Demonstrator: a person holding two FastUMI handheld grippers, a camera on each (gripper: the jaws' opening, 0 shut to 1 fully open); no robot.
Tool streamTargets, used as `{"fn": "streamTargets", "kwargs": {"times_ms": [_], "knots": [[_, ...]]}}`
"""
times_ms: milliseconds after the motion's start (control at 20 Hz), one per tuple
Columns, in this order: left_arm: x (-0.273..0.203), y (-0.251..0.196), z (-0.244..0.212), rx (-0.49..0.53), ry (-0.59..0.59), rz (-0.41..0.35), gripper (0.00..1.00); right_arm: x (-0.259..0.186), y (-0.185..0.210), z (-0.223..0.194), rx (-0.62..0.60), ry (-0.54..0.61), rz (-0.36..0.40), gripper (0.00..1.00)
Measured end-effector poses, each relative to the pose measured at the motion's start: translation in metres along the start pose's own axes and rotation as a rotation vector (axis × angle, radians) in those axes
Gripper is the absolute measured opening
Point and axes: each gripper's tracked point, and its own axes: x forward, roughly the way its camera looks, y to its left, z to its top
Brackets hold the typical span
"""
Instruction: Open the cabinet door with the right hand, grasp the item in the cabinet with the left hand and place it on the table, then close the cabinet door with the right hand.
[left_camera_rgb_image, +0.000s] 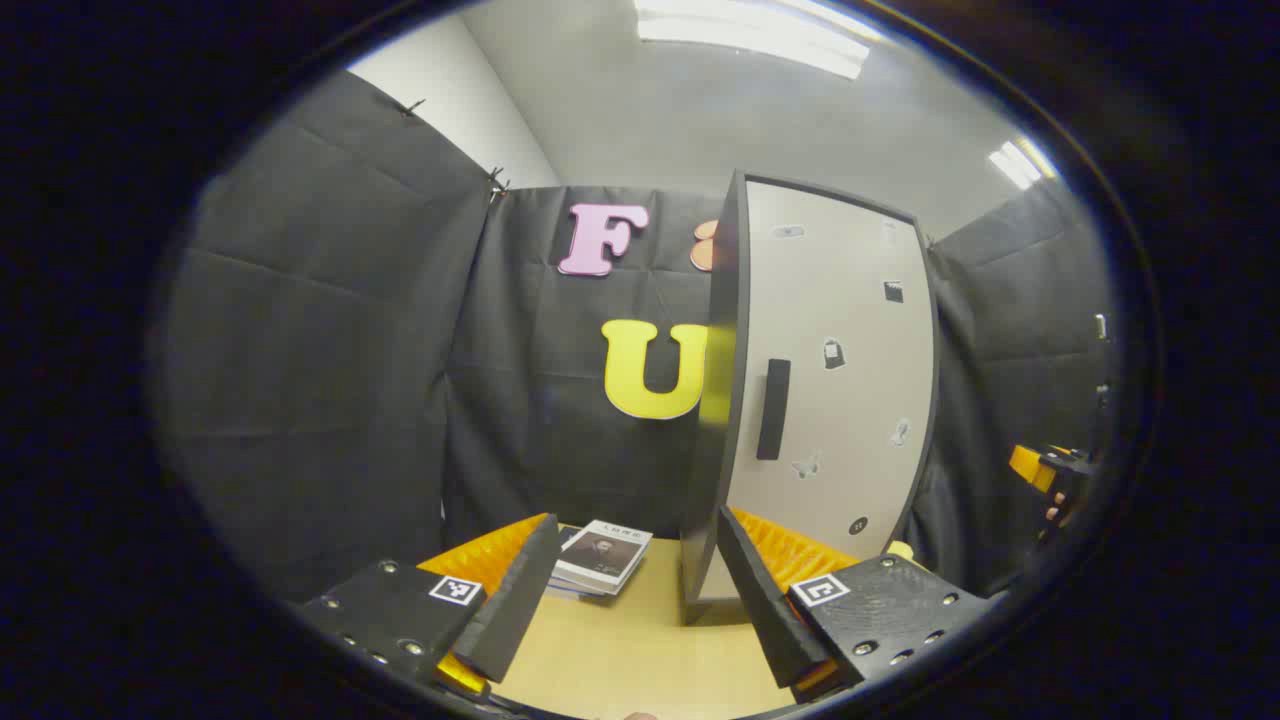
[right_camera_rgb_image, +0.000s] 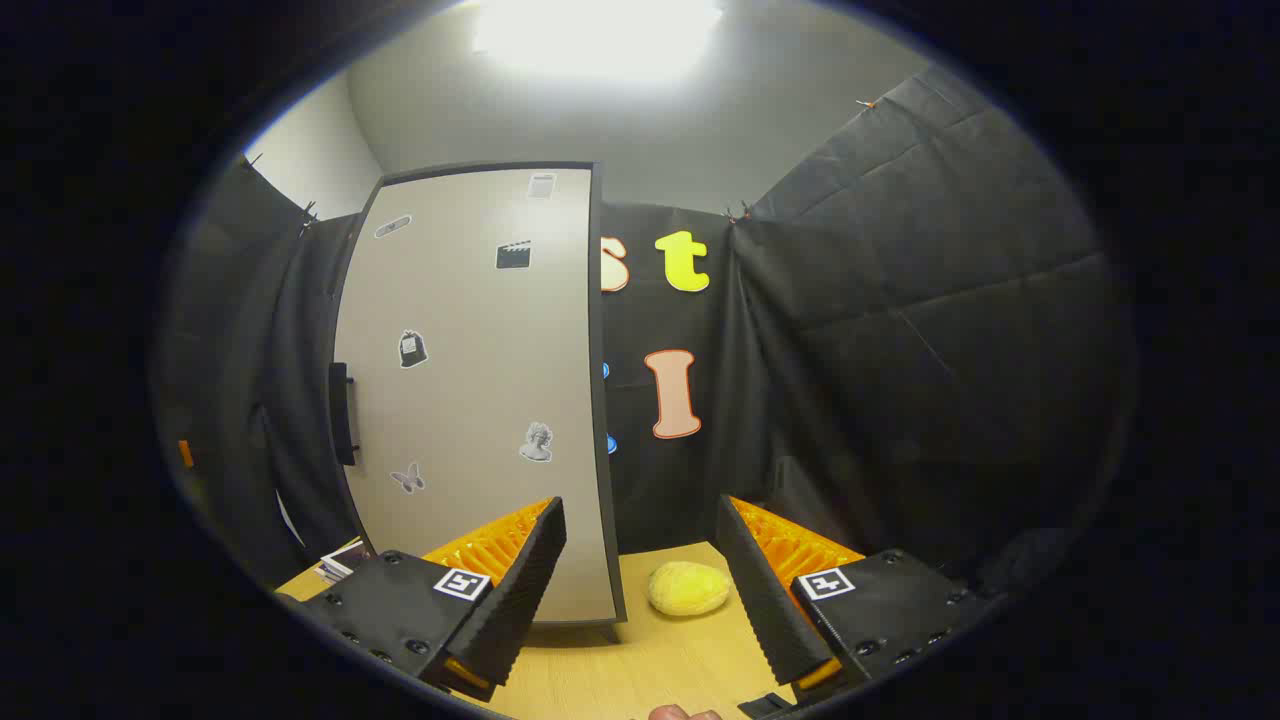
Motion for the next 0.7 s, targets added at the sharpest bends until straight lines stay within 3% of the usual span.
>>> {"fn": "streamTargets", "kwargs": {"times_ms": [400, 700], "knots": [[0.007, 0.005, -0.012, -0.008, 0.011, 0.01, 0.96, 0.009, 0.027, 0.008, -0.027, 0.013, 0.07, 0.93], [0.003, -0.012, -0.003, -0.018, 0.002, 0.075, 0.94, 0.035, 0.04, 0.019, -0.031, -0.001, 0.161, 0.96]]}}
